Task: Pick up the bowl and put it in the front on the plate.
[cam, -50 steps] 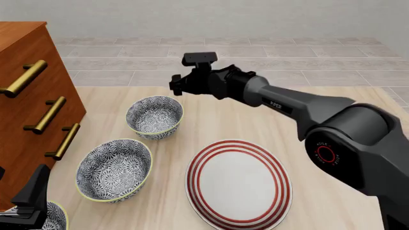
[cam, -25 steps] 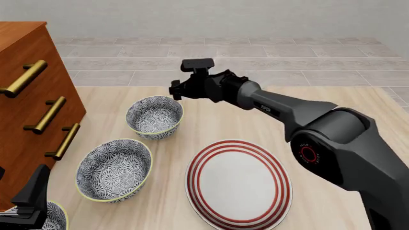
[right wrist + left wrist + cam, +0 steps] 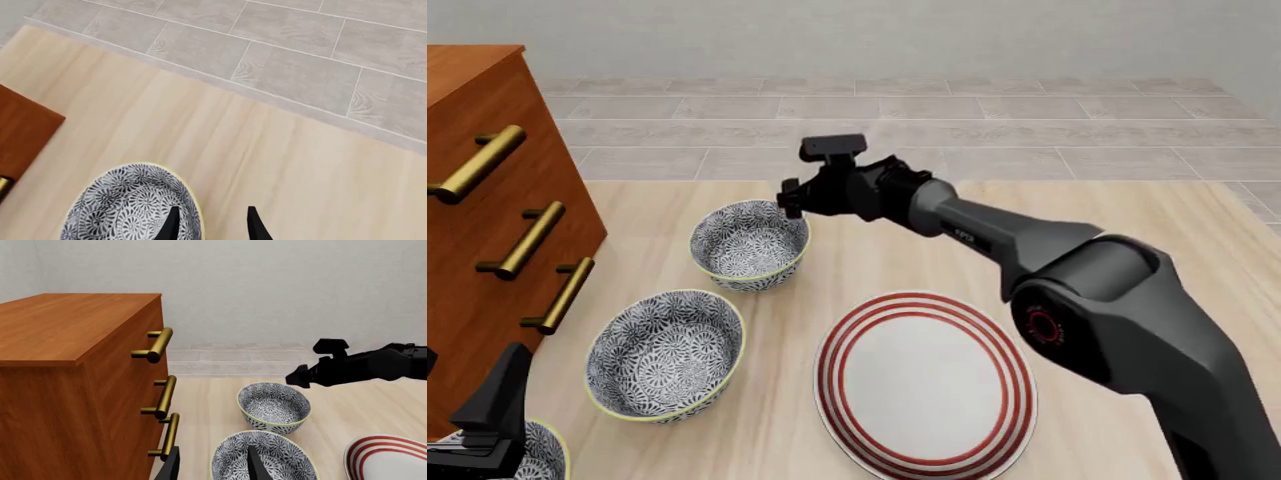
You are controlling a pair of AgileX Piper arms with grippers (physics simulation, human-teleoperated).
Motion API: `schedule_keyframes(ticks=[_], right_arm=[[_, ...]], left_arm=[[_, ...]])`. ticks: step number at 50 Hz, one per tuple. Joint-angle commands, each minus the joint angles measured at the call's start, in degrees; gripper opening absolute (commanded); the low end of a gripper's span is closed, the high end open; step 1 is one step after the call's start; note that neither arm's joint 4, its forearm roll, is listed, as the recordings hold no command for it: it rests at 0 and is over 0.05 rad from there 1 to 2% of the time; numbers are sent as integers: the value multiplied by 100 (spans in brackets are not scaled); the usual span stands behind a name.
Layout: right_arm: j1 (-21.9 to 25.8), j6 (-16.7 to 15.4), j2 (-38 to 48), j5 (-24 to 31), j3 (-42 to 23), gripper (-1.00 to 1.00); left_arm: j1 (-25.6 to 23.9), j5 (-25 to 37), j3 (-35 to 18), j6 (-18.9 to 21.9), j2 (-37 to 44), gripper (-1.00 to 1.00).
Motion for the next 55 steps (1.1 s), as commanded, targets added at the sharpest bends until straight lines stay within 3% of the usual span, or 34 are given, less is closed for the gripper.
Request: schedule_keyframes(ticks=[1,50,53,54,55], right_arm=[[25,6,208,75,-179,100],[250,-4,727,149,-385,100],[313,64,575,-16,-130,100],[303,58,572,-8,-151,-100],[331,120,421,-196,66,-100]], left_arm=[[0,0,0,0,0,100],[0,0,0,0,0,100],[0,0,0,0,0,100],[0,0,0,0,0,100],[0,0,0,0,0,100]])
